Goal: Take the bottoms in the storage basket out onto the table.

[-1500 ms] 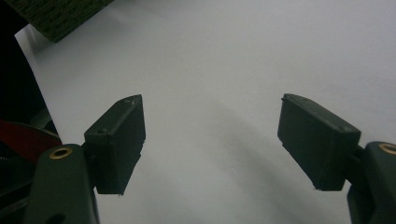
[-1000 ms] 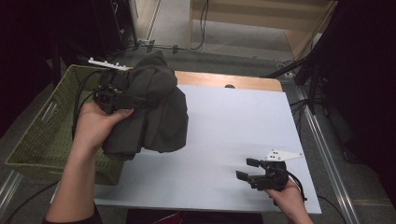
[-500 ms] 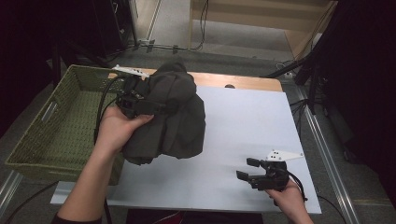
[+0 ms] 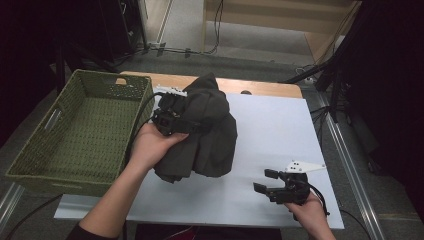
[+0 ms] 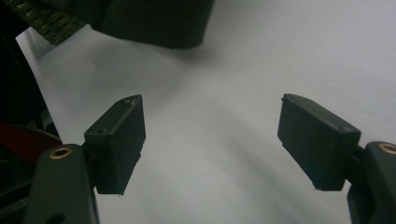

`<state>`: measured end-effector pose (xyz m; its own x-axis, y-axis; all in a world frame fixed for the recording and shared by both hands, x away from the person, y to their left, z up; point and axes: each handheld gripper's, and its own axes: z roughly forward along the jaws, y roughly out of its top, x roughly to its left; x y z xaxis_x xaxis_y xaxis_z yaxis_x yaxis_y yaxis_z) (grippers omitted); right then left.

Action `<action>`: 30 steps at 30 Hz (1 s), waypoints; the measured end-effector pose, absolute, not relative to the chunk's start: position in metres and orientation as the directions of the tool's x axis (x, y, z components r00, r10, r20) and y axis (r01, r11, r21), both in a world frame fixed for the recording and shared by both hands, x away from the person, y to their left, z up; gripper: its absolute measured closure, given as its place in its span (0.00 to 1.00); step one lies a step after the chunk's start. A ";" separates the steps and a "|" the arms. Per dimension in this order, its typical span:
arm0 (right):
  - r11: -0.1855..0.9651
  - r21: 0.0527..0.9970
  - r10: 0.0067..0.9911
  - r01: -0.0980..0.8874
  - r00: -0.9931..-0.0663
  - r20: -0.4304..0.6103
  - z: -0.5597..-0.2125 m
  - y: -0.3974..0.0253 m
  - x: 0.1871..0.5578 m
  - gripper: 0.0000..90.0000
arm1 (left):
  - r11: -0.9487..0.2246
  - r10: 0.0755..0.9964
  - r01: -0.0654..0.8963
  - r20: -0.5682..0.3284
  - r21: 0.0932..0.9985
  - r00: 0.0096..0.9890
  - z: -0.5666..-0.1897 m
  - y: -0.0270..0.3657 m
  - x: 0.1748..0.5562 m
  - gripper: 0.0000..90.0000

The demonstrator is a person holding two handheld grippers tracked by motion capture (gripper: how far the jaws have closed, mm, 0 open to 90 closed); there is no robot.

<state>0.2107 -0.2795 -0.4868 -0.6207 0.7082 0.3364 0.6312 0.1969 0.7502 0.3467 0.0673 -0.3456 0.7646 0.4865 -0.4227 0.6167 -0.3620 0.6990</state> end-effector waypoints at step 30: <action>0.197 0.753 0.726 0.628 -0.610 0.319 -0.487 -0.281 0.210 0.24 | -0.443 0.490 0.626 -0.411 0.642 0.769 -0.484 0.005 0.350 0.22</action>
<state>0.2096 -0.2814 -0.4873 -0.6097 0.7257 0.3189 0.6283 0.1971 0.7526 0.3501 0.0046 -0.4840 0.7686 0.4899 -0.4115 0.6260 -0.4430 0.6418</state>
